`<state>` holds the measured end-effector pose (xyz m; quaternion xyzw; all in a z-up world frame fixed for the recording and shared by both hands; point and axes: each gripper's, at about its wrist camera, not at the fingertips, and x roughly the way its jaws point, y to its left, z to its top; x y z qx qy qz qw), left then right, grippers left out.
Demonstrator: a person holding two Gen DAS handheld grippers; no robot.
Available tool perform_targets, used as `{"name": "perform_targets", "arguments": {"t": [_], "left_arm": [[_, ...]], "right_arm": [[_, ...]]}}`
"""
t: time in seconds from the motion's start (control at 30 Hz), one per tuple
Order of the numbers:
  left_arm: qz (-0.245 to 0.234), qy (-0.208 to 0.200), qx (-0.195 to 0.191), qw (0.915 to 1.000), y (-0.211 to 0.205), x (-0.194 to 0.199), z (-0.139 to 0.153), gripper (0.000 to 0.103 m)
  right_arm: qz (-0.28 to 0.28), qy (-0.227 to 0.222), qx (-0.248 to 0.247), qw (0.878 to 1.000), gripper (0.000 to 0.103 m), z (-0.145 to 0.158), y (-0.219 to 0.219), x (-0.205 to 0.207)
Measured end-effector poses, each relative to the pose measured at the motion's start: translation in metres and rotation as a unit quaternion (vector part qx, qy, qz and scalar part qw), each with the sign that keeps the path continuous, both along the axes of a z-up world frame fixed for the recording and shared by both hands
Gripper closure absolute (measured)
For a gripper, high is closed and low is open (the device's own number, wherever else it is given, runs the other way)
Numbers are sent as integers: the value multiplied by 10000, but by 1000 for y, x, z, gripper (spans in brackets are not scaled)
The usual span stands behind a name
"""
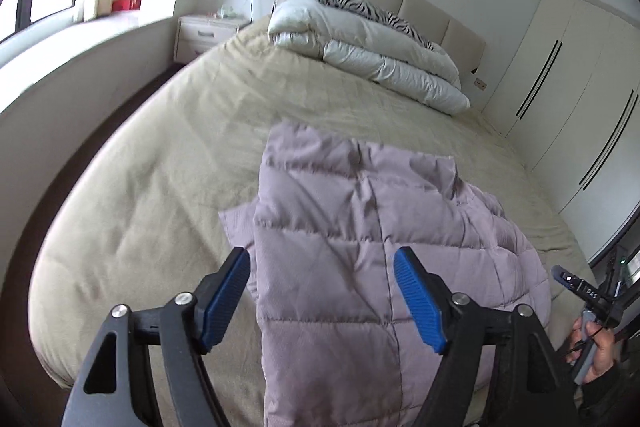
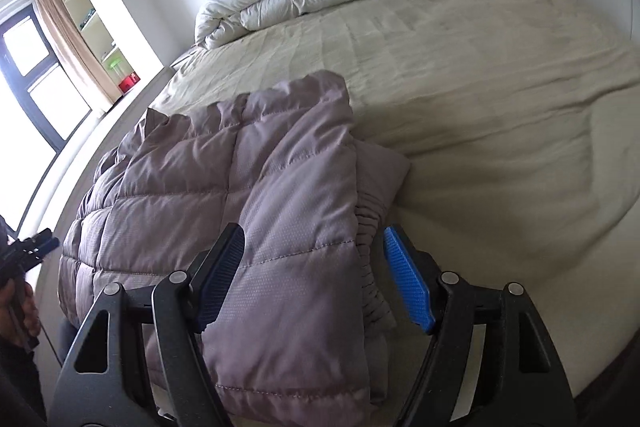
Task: Fold large clothes
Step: 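Release the folded coat with the left gripper and pull both tools back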
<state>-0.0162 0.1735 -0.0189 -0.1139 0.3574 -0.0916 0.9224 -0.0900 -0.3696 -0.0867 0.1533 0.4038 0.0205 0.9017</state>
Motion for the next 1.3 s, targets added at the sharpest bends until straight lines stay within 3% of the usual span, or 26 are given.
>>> {"name": "perform_targets", "arguments": {"t": [0.07,0.1,0.23,0.3,0.4,0.47,0.5,0.6,0.73,0.8,0.93,1.07,1.3], "left_arm": [[98,-664,400,9969,-13,-12,28,3],[165,-994,590,9932,-20,-17,42,0],[254,-2058,1031,9728,-49,-39,90,0],[504,-2330,1216,9635,-60,-49,109,0],[970,-2598,1654,9464,-78,-59,131,0],[1231,-2519,1931,9403,-90,-58,141,0],[1256,-2434,1935,9421,-93,-56,145,0],[1055,-2195,1631,9561,-97,-56,153,0],[1021,-1591,1713,9669,-108,-52,142,0],[877,-1180,1596,9762,-110,-48,130,0],[833,-442,1561,9832,-114,-40,96,0],[730,19,1505,9859,-116,-43,66,0],[673,379,1561,9847,-119,-45,39,0]], "right_arm": [[-58,-270,-324,9991,31,22,8,-5],[-60,-418,-450,9981,25,33,12,-6],[-198,-1083,-764,9910,16,81,30,-14],[-323,-1490,-781,9852,4,105,37,-22],[-852,-2158,-929,9683,0,140,48,-40],[-1013,-2461,-1066,9580,0,163,57,-50],[-944,-2501,-1112,9572,0,174,60,-53],[-538,-2385,-1201,9622,0,203,73,-58],[-283,-2219,-1208,9671,0,228,89,-68],[-267,-1887,-1228,9740,0,229,98,-67],[-205,-1127,-1136,9869,0,207,117,-61],[-136,-564,-1400,9884,0,169,140,-54],[-7,60,-1274,9918,0,117,159,-45]]}}
